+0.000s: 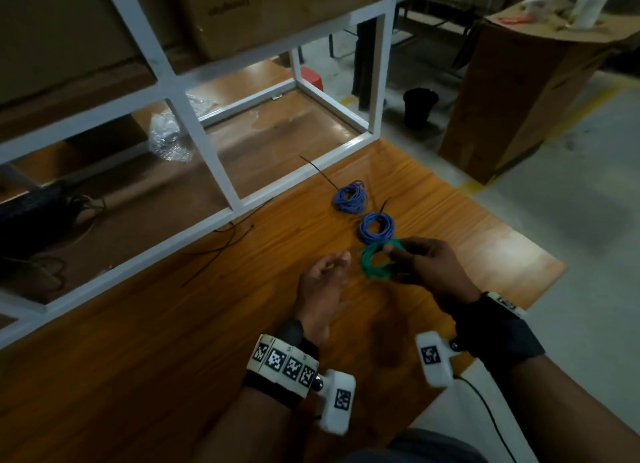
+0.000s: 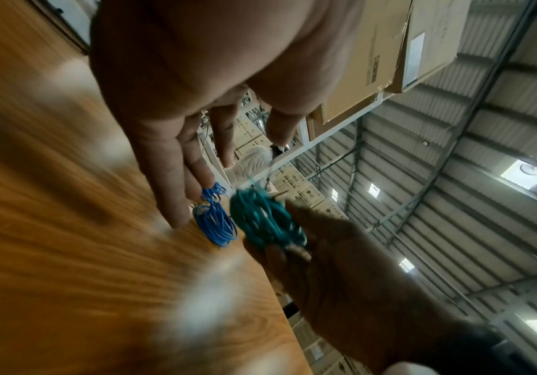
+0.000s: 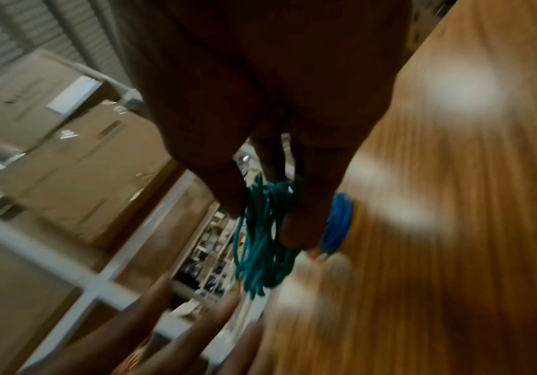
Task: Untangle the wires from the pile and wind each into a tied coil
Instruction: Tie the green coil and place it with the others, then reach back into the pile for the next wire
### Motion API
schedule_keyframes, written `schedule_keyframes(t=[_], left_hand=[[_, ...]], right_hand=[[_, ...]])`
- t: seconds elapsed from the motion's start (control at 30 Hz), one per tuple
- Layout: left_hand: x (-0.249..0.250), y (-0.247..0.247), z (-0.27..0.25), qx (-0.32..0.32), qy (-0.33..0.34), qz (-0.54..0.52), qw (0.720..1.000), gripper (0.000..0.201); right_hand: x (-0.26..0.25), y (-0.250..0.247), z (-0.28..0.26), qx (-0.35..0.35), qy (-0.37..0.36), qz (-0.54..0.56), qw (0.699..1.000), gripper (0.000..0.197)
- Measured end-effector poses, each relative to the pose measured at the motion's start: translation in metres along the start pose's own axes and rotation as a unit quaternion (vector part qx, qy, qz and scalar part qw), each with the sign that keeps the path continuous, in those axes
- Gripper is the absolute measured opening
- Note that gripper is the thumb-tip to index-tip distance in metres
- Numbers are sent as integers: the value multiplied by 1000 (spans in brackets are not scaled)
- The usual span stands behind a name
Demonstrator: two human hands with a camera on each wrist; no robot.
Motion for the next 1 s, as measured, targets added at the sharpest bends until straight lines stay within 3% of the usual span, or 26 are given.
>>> schedule_keyframes(t=[0.07,0.23,0.3,0.37,0.43,0.47,0.53,0.63,0.73,0.87,1.0], left_hand=[[0,-7,-1,2,1,3,1000,26],[-8,-39,-11,43,-1,33,999,19],[-10,-52,-17,64,2,45,997,18],[-10,-63,-23,84,8,52,995,19],[-6,-73,-29,97,19,58,993,18],[-5,-77,-31,102,24,59,993,18],[-6,-87,-41,117,17,64,991,16],[-10,-103,-64,138,15,60,988,13],[-12,-131,-98,178,25,49,982,11],[-39,-194,-168,250,35,-6,968,9],[-89,-291,-251,372,3,-48,927,24]], right_hand=[[13,-31,11,68,30,-5,997,29],[31,-55,32,106,54,-117,986,25],[23,-56,36,124,56,-177,975,30],[15,-55,36,143,51,-248,957,50],[8,-51,29,183,31,-300,936,71],[4,-46,22,212,7,-312,926,71],[-5,-20,7,231,-71,-331,912,53],[-15,56,-5,111,-187,-337,916,22],[-15,142,-6,-64,-174,-294,938,2],[-12,267,-27,-244,-192,-304,900,13],[-28,403,-64,-337,-242,-273,868,18]])
Point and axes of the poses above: each hand's wrist, its own z-axis towards the middle knuckle, its own y-axis out of the palm, x = y × z, the point moved 7 cm from there along z, towards the middle knuckle, and after that the axes turned 12 degrees about -x, right-handed, at the moved point
